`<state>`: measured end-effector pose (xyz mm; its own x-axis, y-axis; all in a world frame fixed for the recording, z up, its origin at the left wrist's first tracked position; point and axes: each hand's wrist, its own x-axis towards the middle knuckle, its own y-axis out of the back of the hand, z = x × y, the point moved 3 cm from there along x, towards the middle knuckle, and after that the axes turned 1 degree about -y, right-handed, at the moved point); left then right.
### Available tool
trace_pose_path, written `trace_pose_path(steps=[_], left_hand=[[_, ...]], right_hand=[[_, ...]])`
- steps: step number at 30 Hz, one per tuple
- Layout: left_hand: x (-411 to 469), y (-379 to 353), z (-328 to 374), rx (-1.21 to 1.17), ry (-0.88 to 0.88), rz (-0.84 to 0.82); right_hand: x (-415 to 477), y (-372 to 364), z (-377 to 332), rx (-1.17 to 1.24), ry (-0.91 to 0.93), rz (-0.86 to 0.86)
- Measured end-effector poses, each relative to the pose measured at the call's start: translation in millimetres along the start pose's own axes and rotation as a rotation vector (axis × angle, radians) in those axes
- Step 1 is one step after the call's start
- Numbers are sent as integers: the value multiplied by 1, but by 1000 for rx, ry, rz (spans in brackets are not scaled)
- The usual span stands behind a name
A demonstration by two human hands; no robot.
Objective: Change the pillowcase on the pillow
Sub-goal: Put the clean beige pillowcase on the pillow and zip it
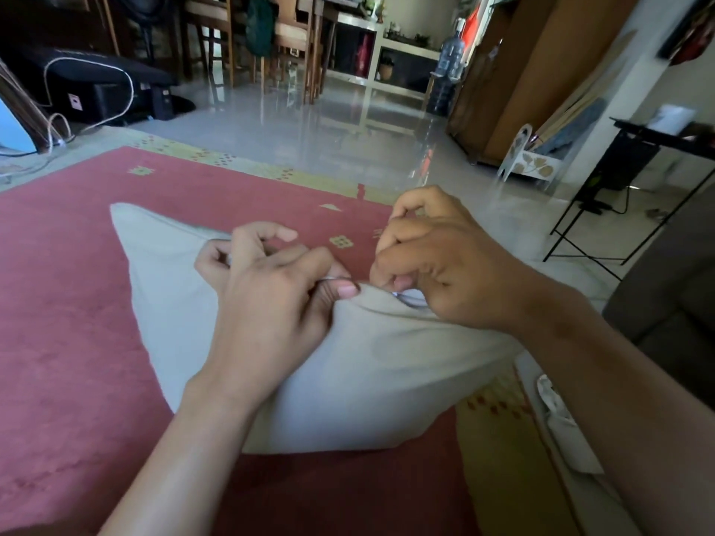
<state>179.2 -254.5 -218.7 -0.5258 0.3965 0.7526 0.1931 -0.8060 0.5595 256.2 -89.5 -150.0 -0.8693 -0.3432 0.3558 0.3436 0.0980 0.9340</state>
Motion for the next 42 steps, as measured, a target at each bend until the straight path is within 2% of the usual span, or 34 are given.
trace_pose_path(steps=[5,9,15,17,19,21,28,31,34,36,38,40,42], left_hand=[[14,1,-6,-51,6,-3],[19,-1,-12,-20,38,41],[24,-14,4,54,123,28],[20,-22,29,1,90,-15],[12,-33,60,-56,-8,-125],[2,-44,88,14,-123,-190],[10,-60,95,0,-111,-78],[18,-56,84,23,-66,-3],[23,-58,83,31,-42,-8],[21,-63,87,28,-43,-14],[19,-66,88,-13,-45,-14],[20,-65,80,-42,-32,-9],[20,-58,55,51,107,31]], right_hand=[[-12,15,13,-26,30,-19],[-42,20,33,-18,-32,-12],[-78,38,47,11,-148,116],[-86,37,50,-28,-177,192],[-92,36,52,-46,-196,250],[-98,36,51,-31,-186,284],[-123,31,53,150,-158,198],[-139,47,70,149,-185,222],[-151,55,79,177,-227,255],[-156,49,80,173,-285,341],[-166,33,78,341,-410,477],[-172,4,71,773,-554,590],[-171,-40,60,1102,-635,600]])
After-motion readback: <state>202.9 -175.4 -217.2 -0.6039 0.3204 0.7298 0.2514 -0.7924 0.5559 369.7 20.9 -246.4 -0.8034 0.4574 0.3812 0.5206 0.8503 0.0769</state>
